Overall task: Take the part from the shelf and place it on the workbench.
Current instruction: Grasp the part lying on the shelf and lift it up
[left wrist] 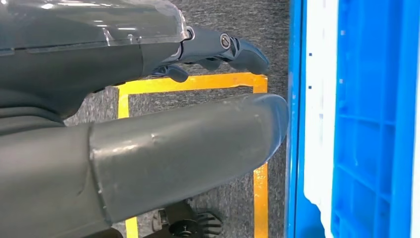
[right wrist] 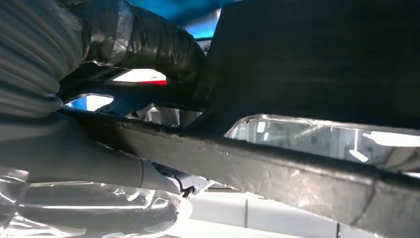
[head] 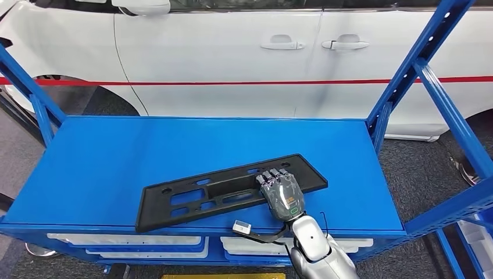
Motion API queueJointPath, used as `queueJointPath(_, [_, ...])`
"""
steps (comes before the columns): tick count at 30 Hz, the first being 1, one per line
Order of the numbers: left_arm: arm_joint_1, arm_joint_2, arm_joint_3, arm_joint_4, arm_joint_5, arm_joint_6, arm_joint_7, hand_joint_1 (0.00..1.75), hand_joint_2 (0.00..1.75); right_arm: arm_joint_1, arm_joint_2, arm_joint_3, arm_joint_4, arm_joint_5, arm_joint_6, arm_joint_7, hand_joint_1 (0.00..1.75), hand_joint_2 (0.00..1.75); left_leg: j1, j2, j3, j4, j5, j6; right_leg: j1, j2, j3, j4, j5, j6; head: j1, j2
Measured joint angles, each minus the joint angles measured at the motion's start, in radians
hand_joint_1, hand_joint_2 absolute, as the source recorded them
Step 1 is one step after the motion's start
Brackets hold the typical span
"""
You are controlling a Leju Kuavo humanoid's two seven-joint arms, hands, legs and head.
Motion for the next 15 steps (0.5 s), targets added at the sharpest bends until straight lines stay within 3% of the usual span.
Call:
queueJointPath(5, [-0.001, 0.0, 0.0, 0.0, 0.0, 0.008, -0.003, 0.0, 0.0, 0.002, 0.009, -0.021, -0.033, -0.003, 0.0, -0.025, 1.75, 1.75, 0.001, 0.0, -0.003, 0.013, -0.016, -0.029, 0.0, 0.0, 0.016, -0.036, 0.004, -0.025, 0.0, 0.0])
queueJointPath(7, [-0.001, -0.001, 0.0, 0.0, 0.0, 0.012, -0.004, 0.0, 0.0, 0.003, 0.018, -0.032, -0.052, -0.015, 0.0, -0.047, 1.75, 1.75, 0.004, 0.0, -0.041, 0.096, -0.064, -0.037, -0.003, -0.002, 0.021, -0.042, 0.006, -0.035, 0.0, 0.0])
queueJointPath(9, [0.001, 0.0, 0.0, 0.0, 0.001, 0.019, -0.007, 0.0, 0.0, 0.008, 0.031, -0.054, -0.084, -0.04, 0.0, -0.097, 1.75, 1.75, 0.005, 0.0, -0.104, 0.22, -0.117, -0.043, -0.001, -0.003, 0.021, -0.042, 0.004, -0.04, 0.0, 0.0])
queueJointPath(10, [0.003, 0.0, 0.0, 0.0, 0.002, 0.023, -0.009, 0.0, 0.0, 0.011, 0.039, -0.067, -0.104, -0.054, 0.0, -0.126, 1.75, 1.75, 0.005, 0.0, -0.125, 0.258, -0.124, -0.044, -0.001, -0.002, 0.021, -0.041, 0.002, -0.041, 0.0, 0.0])
queueJointPath(11, [0.004, 0.0, 0.0, 0.0, 0.003, 0.027, -0.01, 0.0, 0.0, 0.013, 0.048, -0.079, -0.125, -0.069, 0.0, -0.154, 1.75, 1.75, 0.005, 0.0, -0.13, 0.259, -0.11, -0.044, 0.0, -0.002, 0.022, -0.04, 0.001, -0.041, 0.0, 0.0])
queueJointPath(12, [0.005, 0.0, 0.0, 0.0, 0.004, 0.032, -0.011, 0.0, 0.0, 0.014, 0.057, -0.09, -0.147, -0.085, 0.0, -0.18, 1.75, 1.75, 0.005, 0.001, -0.116, 0.223, -0.08, -0.043, 0.0, -0.001, 0.023, -0.038, -0.001, -0.04, 0.0, 0.0])
queueJointPath(14, [0.005, 0.001, 0.001, 0.0, 0.005, 0.044, -0.013, 0.0, 0.0, 0.016, 0.077, -0.111, -0.2, -0.121, 0.0, -0.228, 1.75, 1.75, 0.004, 0.0, -0.057, 0.091, -0.012, -0.035, 0.002, 0.0, 0.027, -0.036, -0.006, -0.035, 0.0, 0.0])
queueJointPath(15, [0.005, 0.001, 0.002, 0.0, 0.006, 0.05, -0.014, 0.0, 0.0, 0.016, 0.086, -0.12, -0.228, -0.141, 0.0, -0.253, 1.75, 1.75, 0.001, 0.0, -0.033, 0.04, 0.006, -0.03, 0.003, 0.0, 0.027, -0.035, -0.008, -0.032, 0.0, 0.0])
